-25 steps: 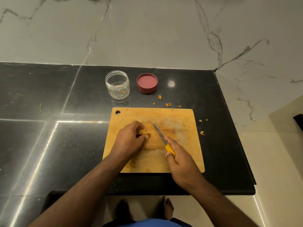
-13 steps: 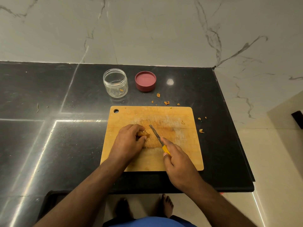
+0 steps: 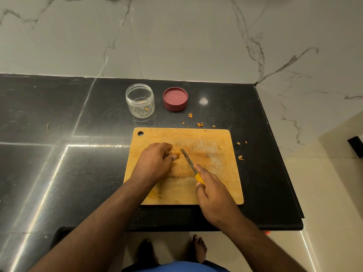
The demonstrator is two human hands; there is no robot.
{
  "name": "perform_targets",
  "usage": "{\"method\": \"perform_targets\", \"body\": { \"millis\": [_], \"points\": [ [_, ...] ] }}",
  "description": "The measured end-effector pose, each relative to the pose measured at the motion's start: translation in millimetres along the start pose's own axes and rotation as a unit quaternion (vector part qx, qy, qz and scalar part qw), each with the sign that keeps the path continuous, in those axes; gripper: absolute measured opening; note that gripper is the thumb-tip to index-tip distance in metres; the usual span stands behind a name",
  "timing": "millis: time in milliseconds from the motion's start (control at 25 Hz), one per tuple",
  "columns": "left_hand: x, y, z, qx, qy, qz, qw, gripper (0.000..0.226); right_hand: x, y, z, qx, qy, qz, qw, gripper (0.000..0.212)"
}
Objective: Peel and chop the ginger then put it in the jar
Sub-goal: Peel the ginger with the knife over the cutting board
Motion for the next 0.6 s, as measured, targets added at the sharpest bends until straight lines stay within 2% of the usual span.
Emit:
{"method": "perform_targets", "body": {
  "millis": [280,600],
  "points": [
    [3.7,-2.8,1.4,-0.006,0.026,-0.003,1.0,0.03,9.8,2.1,7.2,-0.05,-0.045,0.009,0.998,0.053],
    [6.0,-3.1,3.1,-0.002,0.035,0.008,0.999,0.027,14.7,5.1,11.2,-0.077,-0.055,0.025,0.995,0.054]
  ]
}}
Point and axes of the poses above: each hand's wrist, its own x-axis towards the middle knuckle, its own y-axis out of the palm, z = x × y, the point moved 1 cm from there along x, towards the middle knuckle, and after that the axes turned 11 degrees about -z, right-handed, at the moved point
